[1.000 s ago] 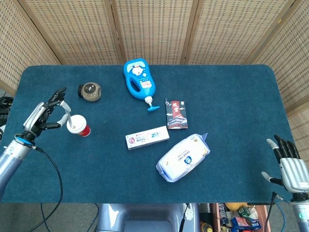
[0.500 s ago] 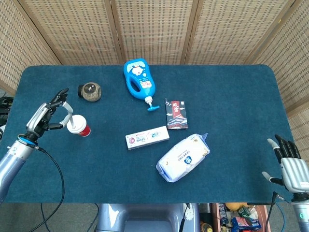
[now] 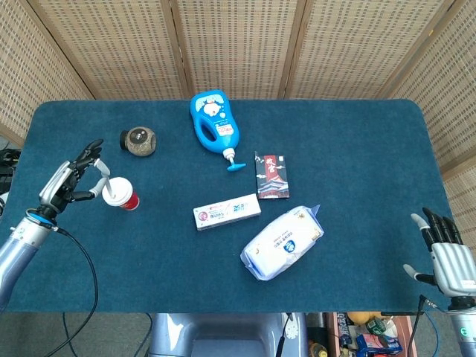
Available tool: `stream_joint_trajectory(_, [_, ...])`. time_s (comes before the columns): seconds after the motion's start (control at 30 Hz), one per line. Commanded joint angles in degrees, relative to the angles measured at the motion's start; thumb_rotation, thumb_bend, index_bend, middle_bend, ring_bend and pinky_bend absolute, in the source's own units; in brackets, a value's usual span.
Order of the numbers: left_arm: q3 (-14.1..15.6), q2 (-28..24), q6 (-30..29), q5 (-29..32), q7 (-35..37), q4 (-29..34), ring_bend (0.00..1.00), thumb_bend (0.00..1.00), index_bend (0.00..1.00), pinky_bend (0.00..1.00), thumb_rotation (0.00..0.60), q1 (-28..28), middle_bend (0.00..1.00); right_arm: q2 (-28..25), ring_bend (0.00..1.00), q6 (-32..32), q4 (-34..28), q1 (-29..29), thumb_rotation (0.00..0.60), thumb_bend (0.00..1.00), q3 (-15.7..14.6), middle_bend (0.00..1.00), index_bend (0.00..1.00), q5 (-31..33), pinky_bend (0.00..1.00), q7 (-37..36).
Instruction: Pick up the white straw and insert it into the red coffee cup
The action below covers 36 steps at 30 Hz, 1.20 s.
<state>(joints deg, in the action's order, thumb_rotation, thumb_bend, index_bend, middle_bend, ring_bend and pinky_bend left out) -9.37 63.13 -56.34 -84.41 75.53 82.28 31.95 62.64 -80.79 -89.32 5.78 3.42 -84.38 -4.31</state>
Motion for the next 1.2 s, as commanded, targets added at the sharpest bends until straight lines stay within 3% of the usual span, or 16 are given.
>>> stream_joint_trajectory(0.03, [0.4, 1.0, -0.3, -0.3, 1.2, -1.3, 0.0, 0.47, 0.57, 0.0, 0.6, 0.0, 0.0, 0.0, 0.0, 0.1, 0.1, 0.0, 0.6, 0.0, 0.0, 0.0, 0.0, 0.0, 0.0, -0.1])
stream_joint_trajectory(0.7, [2.5, 10.4, -2.5, 0.0, 5.5, -12.3, 0.0, 0.47, 0.56, 0.0, 0.6, -1.1, 0.0, 0.2, 0.0, 0.7, 0.3, 0.2, 0.6, 0.0, 0.0, 0.0, 0.0, 0.4, 0.0, -0.1])
stream_joint_trajectory(1.2, [4.0, 13.6, -1.2, -0.4, 9.1, -17.7, 0.0, 0.47, 0.54, 0.0, 0.6, -1.0, 0.0, 0.3, 0.0, 0.5, 0.1, 0.3, 0.6, 0.0, -0.3, 0.0, 0.0, -0.1, 0.0, 0.4])
